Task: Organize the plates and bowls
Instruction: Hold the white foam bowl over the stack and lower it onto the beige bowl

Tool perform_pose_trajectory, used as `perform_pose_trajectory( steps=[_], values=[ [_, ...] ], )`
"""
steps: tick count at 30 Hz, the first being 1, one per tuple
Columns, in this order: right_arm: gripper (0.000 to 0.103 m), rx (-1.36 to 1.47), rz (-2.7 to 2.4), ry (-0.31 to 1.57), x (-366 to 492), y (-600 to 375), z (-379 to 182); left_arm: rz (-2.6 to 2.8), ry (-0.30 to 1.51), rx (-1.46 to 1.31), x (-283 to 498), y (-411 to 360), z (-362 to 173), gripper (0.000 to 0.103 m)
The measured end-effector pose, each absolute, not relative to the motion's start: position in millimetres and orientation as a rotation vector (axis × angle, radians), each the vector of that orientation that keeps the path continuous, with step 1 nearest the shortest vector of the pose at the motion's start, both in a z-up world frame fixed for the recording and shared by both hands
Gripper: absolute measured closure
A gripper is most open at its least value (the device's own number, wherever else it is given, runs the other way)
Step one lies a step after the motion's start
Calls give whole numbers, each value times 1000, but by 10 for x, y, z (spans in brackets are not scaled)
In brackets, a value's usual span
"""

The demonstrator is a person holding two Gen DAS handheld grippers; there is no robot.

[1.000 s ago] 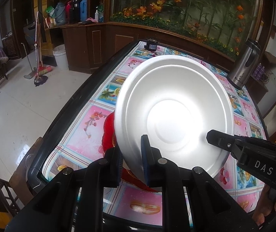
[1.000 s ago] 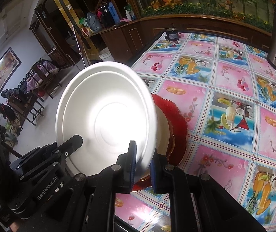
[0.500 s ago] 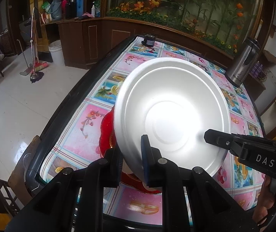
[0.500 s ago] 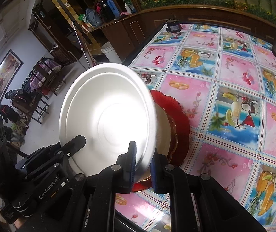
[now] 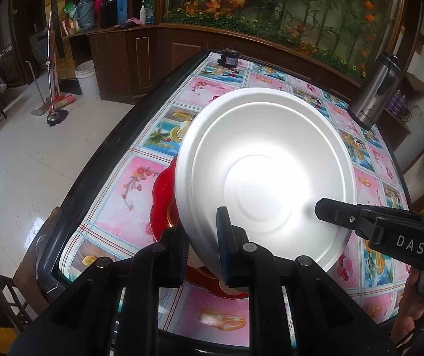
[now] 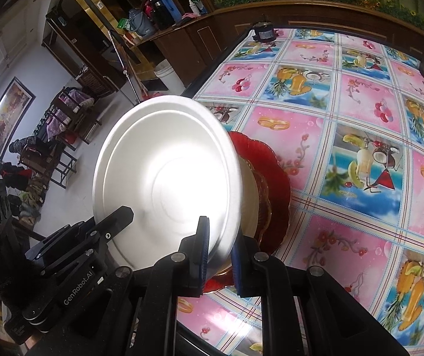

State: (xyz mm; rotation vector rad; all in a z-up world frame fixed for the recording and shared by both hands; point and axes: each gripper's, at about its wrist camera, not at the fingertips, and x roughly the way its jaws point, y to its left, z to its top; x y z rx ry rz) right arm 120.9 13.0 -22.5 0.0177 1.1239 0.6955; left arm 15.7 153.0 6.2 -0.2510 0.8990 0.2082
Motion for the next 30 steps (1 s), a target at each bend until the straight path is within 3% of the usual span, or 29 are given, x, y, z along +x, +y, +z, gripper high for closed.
perform_pose_trajectory(
  steps=[30],
  values=[
    [88,9,688,1131,1245,132,-234,209,896,-240,157,1511,56,88]
  ],
)
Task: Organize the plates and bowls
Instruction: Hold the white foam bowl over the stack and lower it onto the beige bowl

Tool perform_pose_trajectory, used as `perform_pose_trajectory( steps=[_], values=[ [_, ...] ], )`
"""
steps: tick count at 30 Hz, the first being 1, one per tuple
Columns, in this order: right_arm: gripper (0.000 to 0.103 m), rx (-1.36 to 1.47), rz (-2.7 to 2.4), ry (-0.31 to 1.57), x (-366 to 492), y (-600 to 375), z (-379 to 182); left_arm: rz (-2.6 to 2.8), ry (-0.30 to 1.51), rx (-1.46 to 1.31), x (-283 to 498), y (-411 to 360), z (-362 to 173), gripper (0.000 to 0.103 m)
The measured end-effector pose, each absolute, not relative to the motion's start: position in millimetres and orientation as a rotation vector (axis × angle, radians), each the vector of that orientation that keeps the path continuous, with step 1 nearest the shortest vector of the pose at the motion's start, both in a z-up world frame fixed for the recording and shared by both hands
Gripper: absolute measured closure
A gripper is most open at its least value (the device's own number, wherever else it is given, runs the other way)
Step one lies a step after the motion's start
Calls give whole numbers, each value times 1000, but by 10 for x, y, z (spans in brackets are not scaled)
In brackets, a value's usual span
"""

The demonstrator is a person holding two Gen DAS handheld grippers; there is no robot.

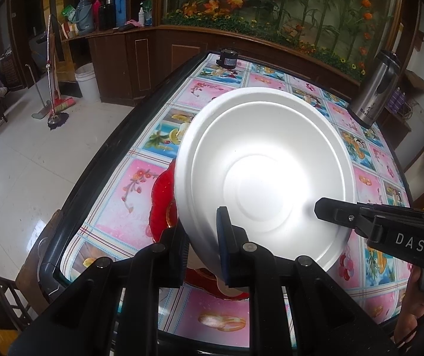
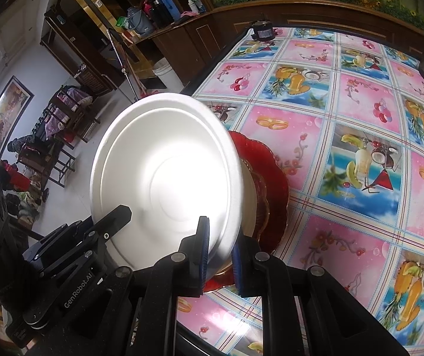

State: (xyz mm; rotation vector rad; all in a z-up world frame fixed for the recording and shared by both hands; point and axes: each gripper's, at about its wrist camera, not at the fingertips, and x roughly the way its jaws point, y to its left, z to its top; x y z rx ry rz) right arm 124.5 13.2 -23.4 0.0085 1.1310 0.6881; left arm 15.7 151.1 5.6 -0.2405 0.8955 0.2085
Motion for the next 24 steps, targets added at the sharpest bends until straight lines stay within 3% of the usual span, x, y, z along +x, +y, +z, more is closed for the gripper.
perform_pose_trajectory(
  steps=[24],
  values=[
    [83,23,653,1148,1328,143,-243,228,927,-260,284,1464,9,88]
  ],
)
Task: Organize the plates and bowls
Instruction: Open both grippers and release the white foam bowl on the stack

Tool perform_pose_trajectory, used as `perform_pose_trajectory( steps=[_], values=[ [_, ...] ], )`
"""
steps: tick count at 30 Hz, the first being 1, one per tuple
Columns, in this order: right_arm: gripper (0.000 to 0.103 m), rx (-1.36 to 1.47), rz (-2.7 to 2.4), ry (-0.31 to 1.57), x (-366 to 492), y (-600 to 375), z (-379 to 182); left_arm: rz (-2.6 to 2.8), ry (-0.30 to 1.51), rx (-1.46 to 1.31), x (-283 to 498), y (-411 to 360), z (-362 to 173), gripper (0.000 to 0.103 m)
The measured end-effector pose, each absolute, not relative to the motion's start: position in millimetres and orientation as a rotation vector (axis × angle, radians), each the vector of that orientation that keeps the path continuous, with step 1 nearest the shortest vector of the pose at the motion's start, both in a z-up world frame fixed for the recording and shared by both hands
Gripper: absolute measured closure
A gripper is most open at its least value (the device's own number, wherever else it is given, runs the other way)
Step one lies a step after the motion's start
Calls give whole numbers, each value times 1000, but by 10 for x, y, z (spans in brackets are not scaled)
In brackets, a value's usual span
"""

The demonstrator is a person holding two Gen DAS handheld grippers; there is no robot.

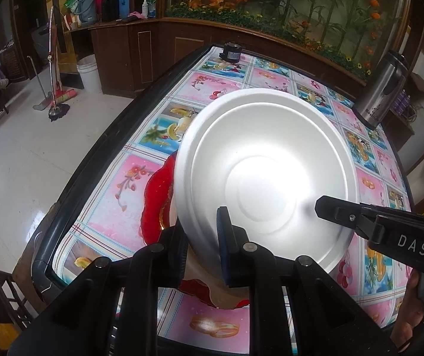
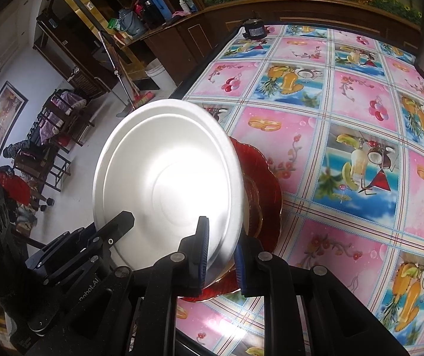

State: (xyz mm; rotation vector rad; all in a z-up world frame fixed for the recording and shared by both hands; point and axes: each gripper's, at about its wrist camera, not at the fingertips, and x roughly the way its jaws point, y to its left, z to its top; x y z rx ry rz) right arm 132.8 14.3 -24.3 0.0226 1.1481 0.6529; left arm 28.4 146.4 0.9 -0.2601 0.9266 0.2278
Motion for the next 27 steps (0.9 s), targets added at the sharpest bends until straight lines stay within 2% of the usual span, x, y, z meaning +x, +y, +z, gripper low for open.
perform_pose_trajectory(
  steps=[3,10,11,13,14,15,19,21,24,27],
  values=[
    [81,20,647,1145,1337,144,-239,229,929,-267,282,1467,6,87],
    [69,16,636,1127,1333,154,-215,247,927,-270,277,1469,12,87],
    [66,14,633,1123,1334,154,-209,251,926,-271,276,1469,16,85],
    [63,14,626,1109,1333,142,-187,260,921,-270,273,1470,31,68],
    [57,18,624,1098,1328,133,-170,268,910,-265,262,1467,43,55],
    [55,17,620,1089,1321,129,-153,276,897,-259,252,1461,58,47],
    [47,6,613,1044,1287,110,-73,295,859,-244,202,1437,122,43],
    [42,25,619,1004,1248,68,-15,298,853,-246,184,1426,135,36],
    [32,21,614,929,1161,13,86,305,832,-237,127,1382,168,28],
    [21,19,608,855,1037,-85,179,313,806,-225,47,1332,201,26]
  ],
)
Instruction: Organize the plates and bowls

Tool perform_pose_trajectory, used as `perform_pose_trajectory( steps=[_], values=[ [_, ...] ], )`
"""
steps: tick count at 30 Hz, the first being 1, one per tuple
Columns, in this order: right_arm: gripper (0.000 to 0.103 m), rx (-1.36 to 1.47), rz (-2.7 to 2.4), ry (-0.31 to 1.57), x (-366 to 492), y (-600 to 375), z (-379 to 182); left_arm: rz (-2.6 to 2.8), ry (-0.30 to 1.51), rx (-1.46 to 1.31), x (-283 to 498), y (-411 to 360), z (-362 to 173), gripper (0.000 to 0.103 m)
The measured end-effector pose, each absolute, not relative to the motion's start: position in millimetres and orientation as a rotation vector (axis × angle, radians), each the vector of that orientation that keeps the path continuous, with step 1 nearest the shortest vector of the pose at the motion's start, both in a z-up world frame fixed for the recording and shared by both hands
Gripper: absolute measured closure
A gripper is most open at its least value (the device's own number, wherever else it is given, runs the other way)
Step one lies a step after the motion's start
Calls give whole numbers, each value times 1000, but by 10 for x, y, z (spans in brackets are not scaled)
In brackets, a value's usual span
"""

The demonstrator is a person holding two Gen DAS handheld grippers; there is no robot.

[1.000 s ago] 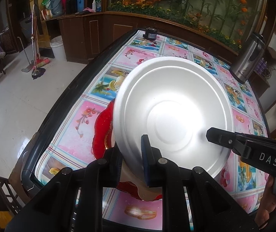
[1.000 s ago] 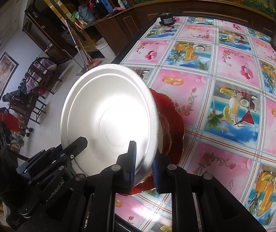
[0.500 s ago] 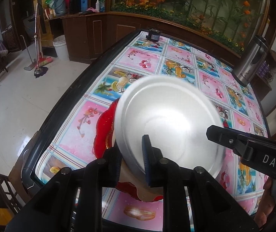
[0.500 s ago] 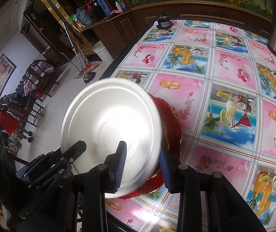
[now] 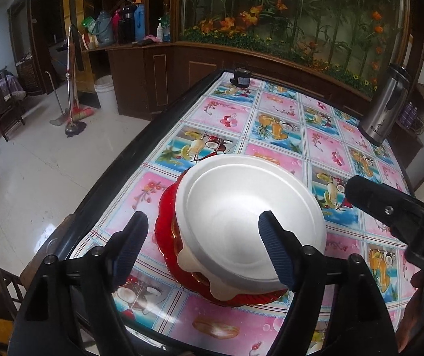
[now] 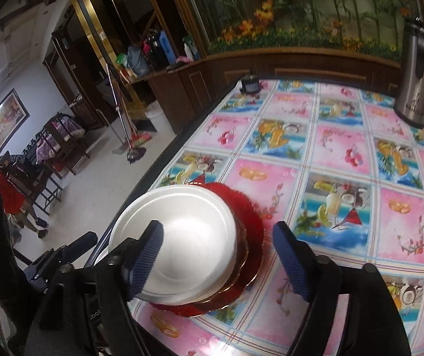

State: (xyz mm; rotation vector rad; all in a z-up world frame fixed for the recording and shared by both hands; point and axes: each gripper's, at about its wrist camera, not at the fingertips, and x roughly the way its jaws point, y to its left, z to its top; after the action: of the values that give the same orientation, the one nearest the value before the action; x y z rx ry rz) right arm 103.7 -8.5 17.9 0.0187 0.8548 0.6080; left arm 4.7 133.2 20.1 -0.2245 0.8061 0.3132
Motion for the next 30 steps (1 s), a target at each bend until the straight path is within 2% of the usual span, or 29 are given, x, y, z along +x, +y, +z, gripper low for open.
perform_pose_trajectory(
  steps=[5,8,16,22,24,30],
  values=[
    [10,-5,598,769,807,-262,202,294,767,-231,-96,1242,223,25],
    [4,-46,610,736,669,-340,140,296,747,-207,-170,1157,223,18],
    [1,-202,611,617,310,-544,-60,281,724,-166,-294,953,159,17],
    [1,-231,625,629,302,-608,-163,275,775,-132,-272,882,55,7],
    [1,-214,631,644,327,-623,-196,274,781,-135,-272,904,38,0],
    [1,-203,635,660,355,-598,-220,299,711,-130,-342,915,50,0]
  ],
)
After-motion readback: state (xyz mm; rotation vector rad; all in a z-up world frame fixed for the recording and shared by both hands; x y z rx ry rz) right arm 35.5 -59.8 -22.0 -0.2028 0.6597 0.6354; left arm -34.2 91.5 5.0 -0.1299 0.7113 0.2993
